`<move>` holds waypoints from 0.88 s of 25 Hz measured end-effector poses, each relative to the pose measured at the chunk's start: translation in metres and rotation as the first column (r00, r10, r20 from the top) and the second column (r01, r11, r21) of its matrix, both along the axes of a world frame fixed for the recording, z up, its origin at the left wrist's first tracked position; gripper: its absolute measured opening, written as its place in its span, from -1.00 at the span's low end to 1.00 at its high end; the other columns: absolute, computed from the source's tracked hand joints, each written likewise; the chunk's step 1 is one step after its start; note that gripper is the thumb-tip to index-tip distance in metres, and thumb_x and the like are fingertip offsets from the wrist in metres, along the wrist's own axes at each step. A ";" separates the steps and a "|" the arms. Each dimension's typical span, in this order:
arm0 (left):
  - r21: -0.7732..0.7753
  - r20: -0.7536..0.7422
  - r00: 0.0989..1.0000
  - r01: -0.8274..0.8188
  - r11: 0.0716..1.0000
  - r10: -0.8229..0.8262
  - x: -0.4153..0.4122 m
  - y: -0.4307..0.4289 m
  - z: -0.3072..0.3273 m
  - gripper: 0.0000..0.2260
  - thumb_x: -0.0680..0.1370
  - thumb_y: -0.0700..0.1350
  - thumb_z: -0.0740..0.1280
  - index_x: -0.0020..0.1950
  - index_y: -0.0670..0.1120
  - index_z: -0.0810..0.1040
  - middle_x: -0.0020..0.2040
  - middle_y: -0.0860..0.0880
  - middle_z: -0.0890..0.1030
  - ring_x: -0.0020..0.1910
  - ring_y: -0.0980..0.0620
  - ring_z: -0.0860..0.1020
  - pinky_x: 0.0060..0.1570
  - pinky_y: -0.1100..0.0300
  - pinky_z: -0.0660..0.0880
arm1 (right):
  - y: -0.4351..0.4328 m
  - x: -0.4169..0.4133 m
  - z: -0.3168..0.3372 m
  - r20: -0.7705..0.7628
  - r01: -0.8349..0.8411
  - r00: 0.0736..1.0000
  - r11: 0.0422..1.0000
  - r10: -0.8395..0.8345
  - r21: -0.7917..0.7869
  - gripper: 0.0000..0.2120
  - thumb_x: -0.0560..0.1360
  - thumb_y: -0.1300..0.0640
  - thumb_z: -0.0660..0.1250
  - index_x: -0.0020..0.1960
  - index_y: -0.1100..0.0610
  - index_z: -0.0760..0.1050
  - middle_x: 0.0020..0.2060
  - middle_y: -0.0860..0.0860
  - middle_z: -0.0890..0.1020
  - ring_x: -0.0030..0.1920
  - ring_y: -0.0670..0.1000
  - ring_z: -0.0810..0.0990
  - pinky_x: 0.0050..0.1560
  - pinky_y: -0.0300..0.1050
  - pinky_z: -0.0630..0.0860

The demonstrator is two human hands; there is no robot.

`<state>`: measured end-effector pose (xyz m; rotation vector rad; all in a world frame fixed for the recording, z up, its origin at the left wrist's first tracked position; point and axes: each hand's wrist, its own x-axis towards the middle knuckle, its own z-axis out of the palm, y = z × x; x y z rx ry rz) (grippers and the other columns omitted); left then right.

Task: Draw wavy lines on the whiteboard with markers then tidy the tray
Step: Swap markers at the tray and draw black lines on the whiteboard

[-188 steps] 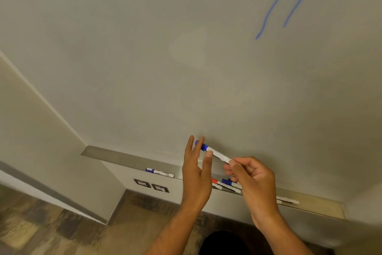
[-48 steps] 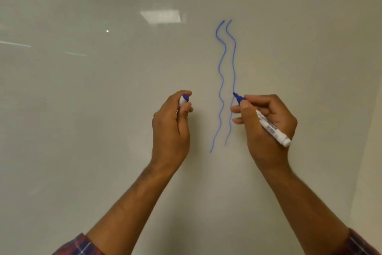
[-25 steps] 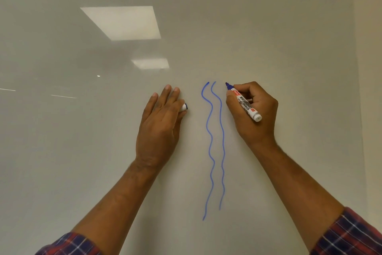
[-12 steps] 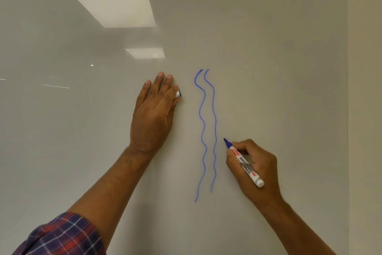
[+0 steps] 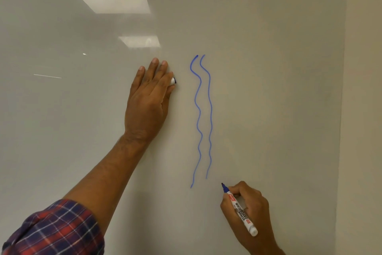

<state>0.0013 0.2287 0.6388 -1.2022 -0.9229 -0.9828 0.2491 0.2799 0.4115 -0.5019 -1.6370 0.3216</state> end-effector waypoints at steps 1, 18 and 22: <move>-0.002 0.000 1.000 0.002 1.000 -0.002 0.000 0.000 0.000 -0.69 0.76 -0.14 0.28 0.44 -0.26 0.57 0.49 -0.21 0.54 0.55 -0.19 0.44 0.57 -0.19 0.33 | -0.003 0.002 0.002 0.015 -0.030 0.999 0.999 0.030 -0.016 -0.87 0.44 0.04 0.38 -0.25 0.04 0.52 -0.45 -0.09 0.55 -0.47 -0.11 0.51 -0.43 -0.31 0.47; -0.014 0.004 1.000 0.026 1.000 -0.026 0.000 0.000 -0.002 -0.70 0.74 -0.16 0.32 0.43 -0.27 0.58 0.49 -0.21 0.53 0.54 -0.20 0.44 0.55 -0.22 0.36 | 0.006 -0.001 0.263 -0.278 -0.038 0.954 0.961 0.116 0.272 -0.91 0.57 0.24 0.44 0.07 0.19 0.66 -0.14 -0.01 0.72 -0.15 -0.07 0.68 -0.15 -0.25 0.59; -0.013 0.004 1.000 0.024 1.000 -0.024 0.000 0.001 -0.003 -0.70 0.75 -0.15 0.31 0.42 -0.27 0.59 0.48 -0.21 0.54 0.54 -0.20 0.46 0.53 -0.23 0.37 | 0.020 -0.006 0.258 -0.299 -0.006 0.951 0.971 0.080 0.240 -0.93 0.55 0.23 0.46 0.02 0.21 0.66 -0.19 -0.06 0.70 -0.19 -0.11 0.68 -0.19 -0.32 0.57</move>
